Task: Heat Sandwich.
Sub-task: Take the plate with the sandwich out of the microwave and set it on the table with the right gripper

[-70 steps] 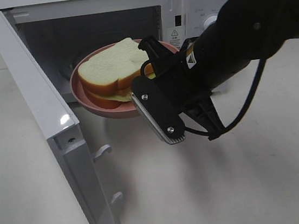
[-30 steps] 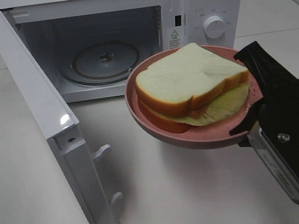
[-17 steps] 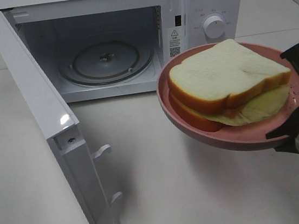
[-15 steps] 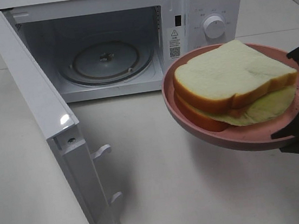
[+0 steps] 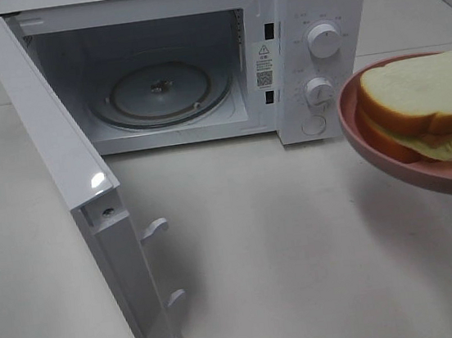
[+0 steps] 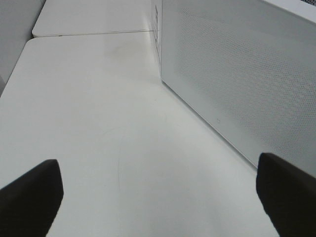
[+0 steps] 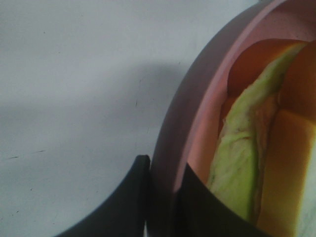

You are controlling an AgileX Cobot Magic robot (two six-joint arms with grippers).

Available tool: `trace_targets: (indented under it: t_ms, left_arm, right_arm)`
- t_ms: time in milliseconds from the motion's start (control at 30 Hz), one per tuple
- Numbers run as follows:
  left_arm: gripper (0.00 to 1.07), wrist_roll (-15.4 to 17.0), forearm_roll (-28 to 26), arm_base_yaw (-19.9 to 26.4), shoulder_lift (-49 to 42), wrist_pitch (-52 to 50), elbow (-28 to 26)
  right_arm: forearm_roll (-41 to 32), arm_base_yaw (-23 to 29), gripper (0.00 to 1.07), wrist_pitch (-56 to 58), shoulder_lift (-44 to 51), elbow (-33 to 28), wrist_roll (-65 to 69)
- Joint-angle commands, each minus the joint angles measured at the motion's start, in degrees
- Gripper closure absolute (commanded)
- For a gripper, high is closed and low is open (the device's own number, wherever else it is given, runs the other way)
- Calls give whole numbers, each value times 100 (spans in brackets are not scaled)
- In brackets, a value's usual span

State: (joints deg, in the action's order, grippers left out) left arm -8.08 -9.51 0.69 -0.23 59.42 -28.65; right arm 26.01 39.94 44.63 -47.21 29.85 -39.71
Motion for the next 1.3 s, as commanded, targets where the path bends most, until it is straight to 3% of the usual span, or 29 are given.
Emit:
trace_targets:
  t_ms: [33,367,733,1033,1300]
  left_arm:
    - [3,23,-11,23,-115,-63,-6]
    - [3,23,-11,23,-115,-63,-6]
    - [3,23,-11,23,-115,-63,-6]
    - [3,23,-11,23,-115,-63,-6]
    - [3,23,-11,23,-115,-63,-6]
  right_arm:
    - [401,0,107,86,52,-6,682]
    - [808,0,107,779,-86,-6,2716]
    - [1788,0,107,945,-1134,23,5191]
    - [2000,-17,107,1180,-2200,435,7042]
    - [2000,-17,107,1312,-3019,871,7752]
